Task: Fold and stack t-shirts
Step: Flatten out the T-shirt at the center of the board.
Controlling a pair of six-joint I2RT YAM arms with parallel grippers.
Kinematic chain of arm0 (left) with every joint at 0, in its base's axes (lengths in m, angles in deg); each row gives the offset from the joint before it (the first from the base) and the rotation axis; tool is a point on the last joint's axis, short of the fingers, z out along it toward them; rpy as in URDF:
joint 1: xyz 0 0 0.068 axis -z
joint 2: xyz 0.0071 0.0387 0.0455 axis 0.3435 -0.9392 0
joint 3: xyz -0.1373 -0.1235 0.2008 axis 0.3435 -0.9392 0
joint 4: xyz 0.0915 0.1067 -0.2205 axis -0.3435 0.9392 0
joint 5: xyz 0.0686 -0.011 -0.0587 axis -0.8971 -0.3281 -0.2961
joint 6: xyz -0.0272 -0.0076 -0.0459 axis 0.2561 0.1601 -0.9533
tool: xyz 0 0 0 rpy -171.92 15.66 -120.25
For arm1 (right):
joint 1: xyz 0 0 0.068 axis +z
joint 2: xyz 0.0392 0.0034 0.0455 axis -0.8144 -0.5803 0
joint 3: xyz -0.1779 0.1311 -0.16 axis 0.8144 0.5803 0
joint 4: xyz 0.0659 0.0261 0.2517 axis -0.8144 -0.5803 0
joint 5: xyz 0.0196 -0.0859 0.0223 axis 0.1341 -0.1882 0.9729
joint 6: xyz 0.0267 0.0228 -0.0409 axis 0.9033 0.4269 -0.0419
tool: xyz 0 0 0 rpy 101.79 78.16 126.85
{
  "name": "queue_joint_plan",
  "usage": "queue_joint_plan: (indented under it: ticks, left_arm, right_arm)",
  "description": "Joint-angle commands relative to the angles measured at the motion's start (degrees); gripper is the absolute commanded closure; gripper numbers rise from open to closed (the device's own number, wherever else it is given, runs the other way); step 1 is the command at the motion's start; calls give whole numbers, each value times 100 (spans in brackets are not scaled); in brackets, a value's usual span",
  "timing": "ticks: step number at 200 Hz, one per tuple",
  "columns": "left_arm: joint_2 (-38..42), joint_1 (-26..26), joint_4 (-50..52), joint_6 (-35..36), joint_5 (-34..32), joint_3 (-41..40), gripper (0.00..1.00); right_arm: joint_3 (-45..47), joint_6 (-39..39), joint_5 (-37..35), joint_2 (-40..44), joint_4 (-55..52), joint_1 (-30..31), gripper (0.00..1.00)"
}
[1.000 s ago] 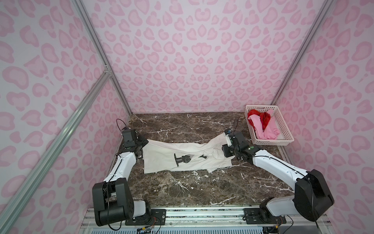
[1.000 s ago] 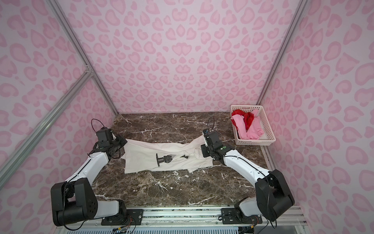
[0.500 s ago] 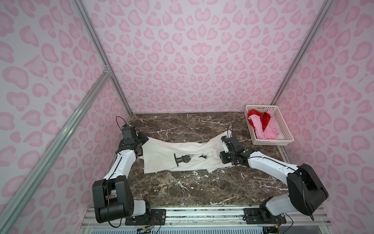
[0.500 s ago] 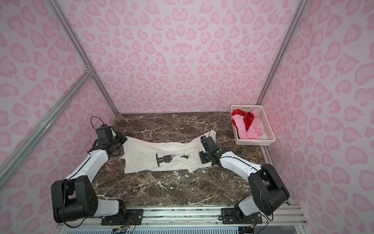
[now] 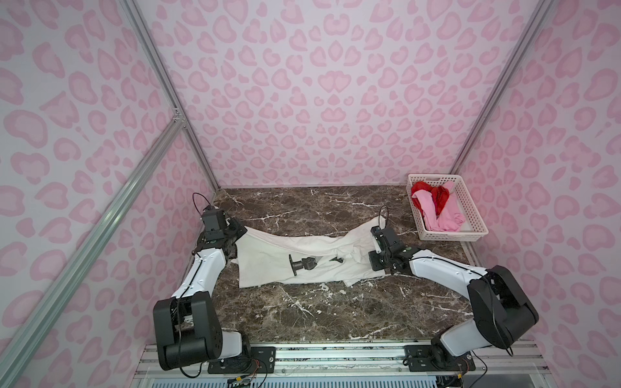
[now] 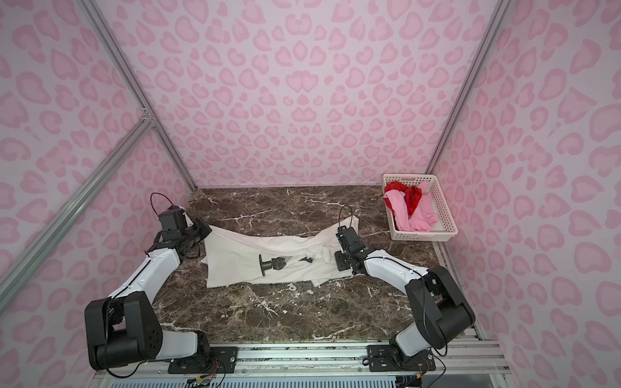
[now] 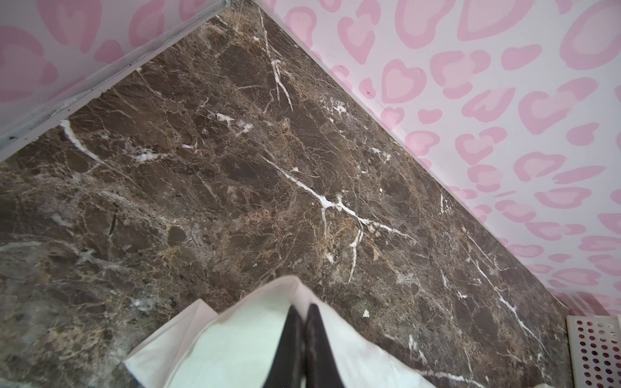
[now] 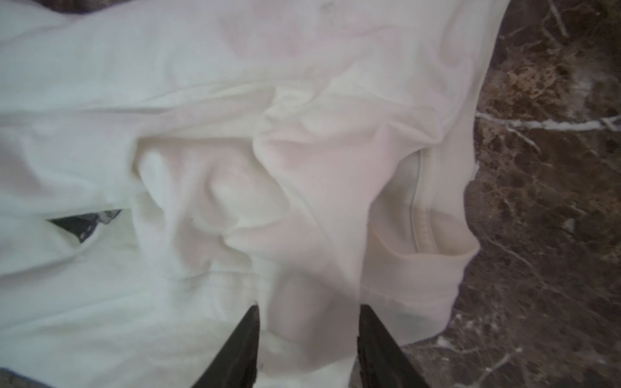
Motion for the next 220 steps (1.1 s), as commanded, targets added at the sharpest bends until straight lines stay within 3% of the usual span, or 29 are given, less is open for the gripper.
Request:
queue_joint_plan:
  ticks: [1,22,58,119,185,220]
  left_arm:
    - [43,-6,-84,-28,7,7,95]
    - [43,-1,-84,-19,15,11,95]
    - [59,-6,-43,21,0,74,95]
    - [365,-1,320,101,271,529,95]
    - [1945,-1,1581,517,117,1421,95]
    - [2590,-1,2242,613,289,2498,95]
  right_arm:
    - [-44,-15,-38,-104,250,-47,72]
    - [-138,-2,-60,-109,245,-53,100]
    - [-454,8,-220,540,-199,-35,100]
    - [-1793,-393,-528,2044,-635,331,100]
    - [-2490,-1121,-930,3476,-484,616,100]
    - [-2913,-1537,-736,4222,-83,618,100]
